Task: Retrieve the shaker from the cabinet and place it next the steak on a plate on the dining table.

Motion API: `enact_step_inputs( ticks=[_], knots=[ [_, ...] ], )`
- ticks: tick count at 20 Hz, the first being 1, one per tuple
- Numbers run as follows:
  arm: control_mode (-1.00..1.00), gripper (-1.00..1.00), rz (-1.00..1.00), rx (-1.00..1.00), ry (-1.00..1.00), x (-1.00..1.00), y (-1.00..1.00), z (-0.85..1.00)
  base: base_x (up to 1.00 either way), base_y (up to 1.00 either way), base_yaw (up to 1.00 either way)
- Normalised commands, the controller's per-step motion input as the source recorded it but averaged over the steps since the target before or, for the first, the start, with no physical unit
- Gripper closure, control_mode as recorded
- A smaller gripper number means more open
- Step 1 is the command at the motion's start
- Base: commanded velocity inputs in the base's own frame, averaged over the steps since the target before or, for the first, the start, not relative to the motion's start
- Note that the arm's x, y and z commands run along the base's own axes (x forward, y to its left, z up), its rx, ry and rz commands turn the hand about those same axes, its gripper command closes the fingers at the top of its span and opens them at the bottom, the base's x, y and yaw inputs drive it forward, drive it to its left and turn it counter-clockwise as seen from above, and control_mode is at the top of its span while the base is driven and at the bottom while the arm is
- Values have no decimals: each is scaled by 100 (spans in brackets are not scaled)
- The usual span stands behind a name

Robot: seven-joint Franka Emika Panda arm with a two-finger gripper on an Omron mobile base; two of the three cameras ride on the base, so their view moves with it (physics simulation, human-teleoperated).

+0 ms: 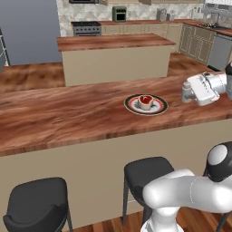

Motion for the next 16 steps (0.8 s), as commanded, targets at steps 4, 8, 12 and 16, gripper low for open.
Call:
enact_step_inputs(
  ticks=[4,8,12,16],
  knots=[
    [-100,100,-6,4,1,23,0,-13,0,0,0],
    [-100,100,-4,8,8,30,-3,0,0,0,0],
    [-100,100,0,0,0,35,-1,-4,0,0,0],
    [-100,100,0,0,0,28,-4,-11,0,0,0]
  ],
)
